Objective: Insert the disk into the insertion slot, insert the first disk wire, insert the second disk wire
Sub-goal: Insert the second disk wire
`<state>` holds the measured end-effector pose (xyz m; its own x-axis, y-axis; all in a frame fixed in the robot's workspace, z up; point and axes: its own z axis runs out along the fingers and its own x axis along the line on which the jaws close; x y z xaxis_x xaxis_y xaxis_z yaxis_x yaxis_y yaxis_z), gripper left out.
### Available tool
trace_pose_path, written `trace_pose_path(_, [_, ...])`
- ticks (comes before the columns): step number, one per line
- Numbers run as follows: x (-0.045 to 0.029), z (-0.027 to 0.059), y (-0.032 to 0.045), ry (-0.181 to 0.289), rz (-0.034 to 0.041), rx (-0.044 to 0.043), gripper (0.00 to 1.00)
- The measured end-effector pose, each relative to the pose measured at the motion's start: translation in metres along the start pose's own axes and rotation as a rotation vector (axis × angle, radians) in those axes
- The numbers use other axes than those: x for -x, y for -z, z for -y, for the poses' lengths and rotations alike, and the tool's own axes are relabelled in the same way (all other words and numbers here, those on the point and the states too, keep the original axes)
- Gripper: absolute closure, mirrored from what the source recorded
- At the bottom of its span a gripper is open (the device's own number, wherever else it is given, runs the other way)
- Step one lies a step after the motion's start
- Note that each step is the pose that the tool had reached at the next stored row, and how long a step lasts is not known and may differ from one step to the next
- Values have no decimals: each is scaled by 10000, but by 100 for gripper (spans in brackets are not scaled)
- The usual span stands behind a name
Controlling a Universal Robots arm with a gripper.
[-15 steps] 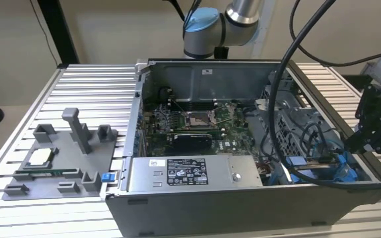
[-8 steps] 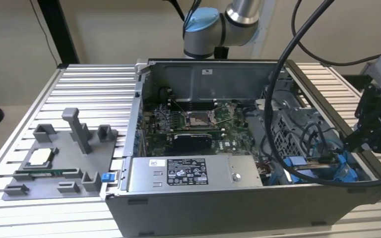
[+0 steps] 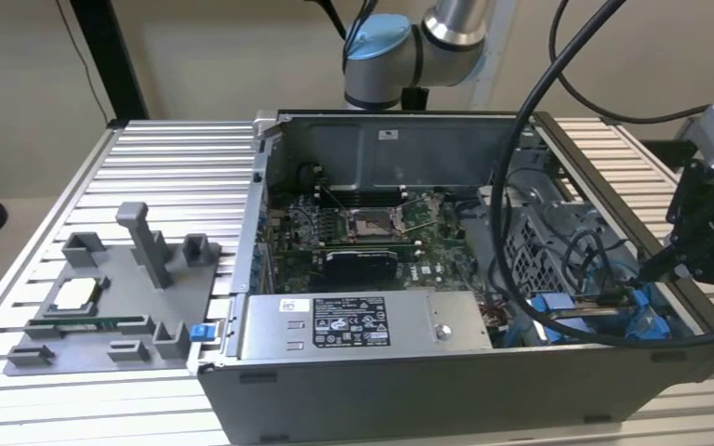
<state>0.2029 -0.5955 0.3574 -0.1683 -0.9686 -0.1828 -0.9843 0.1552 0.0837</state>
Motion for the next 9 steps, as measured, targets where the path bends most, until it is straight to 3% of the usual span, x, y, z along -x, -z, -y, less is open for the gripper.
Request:
trace_pose_path(7, [-2, 0, -2, -49, 18, -7, 100])
trace_pose_path(9, [5, -3, 33, -50, 18, -7, 100])
